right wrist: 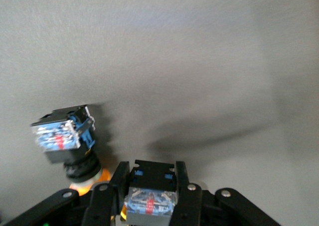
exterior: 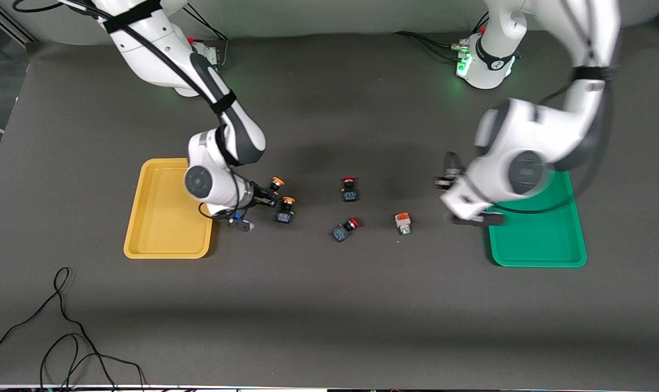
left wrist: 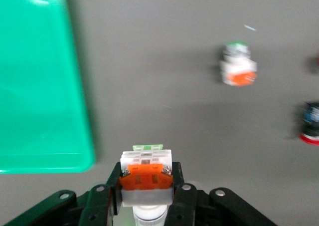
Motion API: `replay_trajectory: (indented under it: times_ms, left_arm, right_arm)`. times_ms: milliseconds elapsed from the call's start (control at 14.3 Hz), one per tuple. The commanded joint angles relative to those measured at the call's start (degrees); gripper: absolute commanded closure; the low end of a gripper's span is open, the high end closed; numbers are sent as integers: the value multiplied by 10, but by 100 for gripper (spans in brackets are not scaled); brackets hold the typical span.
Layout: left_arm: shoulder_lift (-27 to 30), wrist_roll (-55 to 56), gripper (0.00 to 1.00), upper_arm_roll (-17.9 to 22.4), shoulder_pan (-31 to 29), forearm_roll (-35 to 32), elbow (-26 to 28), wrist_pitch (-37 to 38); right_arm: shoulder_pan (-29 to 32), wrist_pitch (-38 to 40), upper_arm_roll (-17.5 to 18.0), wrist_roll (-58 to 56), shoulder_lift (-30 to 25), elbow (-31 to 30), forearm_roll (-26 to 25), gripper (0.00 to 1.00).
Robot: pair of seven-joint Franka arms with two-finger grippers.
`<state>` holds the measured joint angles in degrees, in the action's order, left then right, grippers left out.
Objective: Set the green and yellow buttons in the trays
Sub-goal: 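Place the blue button in the yellow tray while the left gripper places the green button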
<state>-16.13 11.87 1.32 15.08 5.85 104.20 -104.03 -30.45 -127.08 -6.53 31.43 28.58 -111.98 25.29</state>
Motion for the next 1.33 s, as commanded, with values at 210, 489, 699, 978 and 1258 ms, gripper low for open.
replay_trajectory:
  times_ms: [210, 489, 699, 978, 1258]
  left_arm:
    - [-32, -111, 95, -8, -161, -63, 25, -72]
    - [-93, -109, 94, -7, -160, -78, 112, -264]
    - [-105, -112, 90, -8, -161, -80, 130, -304]
    - [-94, -116, 0, -7, -161, -88, 91, -238]
    - [-83, -117, 0, -9, -161, -88, -51, -23]
  right_arm:
    - [4, 315, -76, -7, -133, 160, -66, 100]
    - [3, 337, -150, -170, -258, 95, -132, 100]
    - [2, 312, -248, -316, -274, 35, -160, 100]
    - [2, 89, -304, -416, -251, -130, -164, 100]
    - [1, -4, -302, -431, -160, -159, -146, 100]
